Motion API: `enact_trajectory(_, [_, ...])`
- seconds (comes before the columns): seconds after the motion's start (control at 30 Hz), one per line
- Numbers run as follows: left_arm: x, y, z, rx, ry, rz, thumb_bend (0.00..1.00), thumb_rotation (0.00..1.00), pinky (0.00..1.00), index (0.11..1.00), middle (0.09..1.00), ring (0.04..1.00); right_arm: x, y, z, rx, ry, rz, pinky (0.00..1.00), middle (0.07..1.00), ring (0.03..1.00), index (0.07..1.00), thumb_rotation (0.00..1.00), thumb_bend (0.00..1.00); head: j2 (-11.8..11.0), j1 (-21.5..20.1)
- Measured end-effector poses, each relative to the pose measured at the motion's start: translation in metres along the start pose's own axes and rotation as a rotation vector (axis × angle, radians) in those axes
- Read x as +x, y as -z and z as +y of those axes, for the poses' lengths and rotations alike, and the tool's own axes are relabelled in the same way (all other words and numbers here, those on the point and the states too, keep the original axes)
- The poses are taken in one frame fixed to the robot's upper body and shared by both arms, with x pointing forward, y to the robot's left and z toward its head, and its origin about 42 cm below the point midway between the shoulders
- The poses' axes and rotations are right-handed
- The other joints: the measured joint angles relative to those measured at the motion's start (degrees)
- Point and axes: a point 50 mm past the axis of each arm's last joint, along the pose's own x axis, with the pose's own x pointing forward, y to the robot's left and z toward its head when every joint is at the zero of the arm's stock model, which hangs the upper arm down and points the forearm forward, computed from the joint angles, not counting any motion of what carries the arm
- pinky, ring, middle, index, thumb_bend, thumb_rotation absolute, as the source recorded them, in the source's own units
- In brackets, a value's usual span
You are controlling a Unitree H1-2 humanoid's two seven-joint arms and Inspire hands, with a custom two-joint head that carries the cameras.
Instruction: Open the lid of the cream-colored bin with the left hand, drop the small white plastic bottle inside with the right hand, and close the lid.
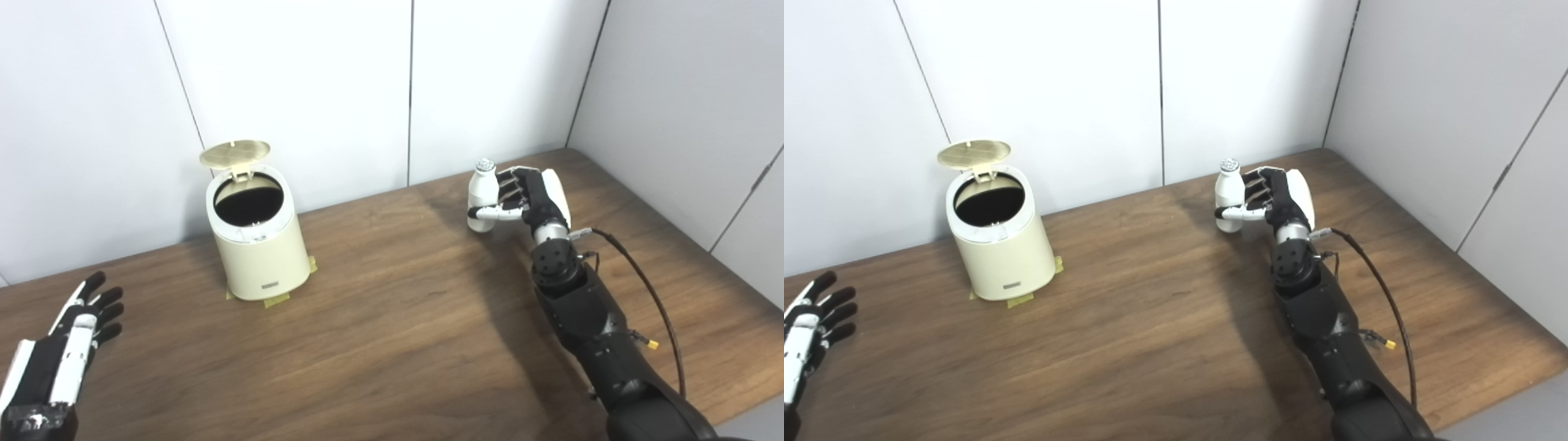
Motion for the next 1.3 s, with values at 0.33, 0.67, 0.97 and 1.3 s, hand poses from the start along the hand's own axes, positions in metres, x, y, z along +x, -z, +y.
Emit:
enact_trajectory(0.33, [-0.003,0.003,0.000,0.012,0.001,0.014,0.13,1.00,0.85,0.999,0.896,0.880,-0.008,-0.010,-0.002,-0.026,0.006,-0.065,0.37,0.439,0.400,0.519,0.00,0.53,-0.26,1.14])
enact_trajectory(0.67, [-0.003,0.004,-0.009,-0.070,-0.008,0.007,0.17,1.00,0.99,1.000,0.920,0.933,-0.032,-0.064,0.008,-0.016,-0.011,-0.283,0.37,0.444,0.423,0.505,0.00,0.53,-0.35,4.57])
enact_trajectory(0.97, [-0.010,0.015,-0.006,-0.011,-0.003,0.050,0.24,1.00,0.87,0.957,0.886,0.874,-0.051,-0.084,0.038,0.032,-0.089,-0.346,0.35,0.450,0.397,0.509,0.00,0.53,-0.53,8.70])
enact_trajectory(1.3, [-0.012,0.029,-0.012,-0.016,0.002,0.086,0.33,0.92,0.81,0.915,0.853,0.839,-0.066,-0.146,0.056,0.100,-0.110,-0.528,0.35,0.480,0.409,0.485,0.00,0.53,-0.97,17.04])
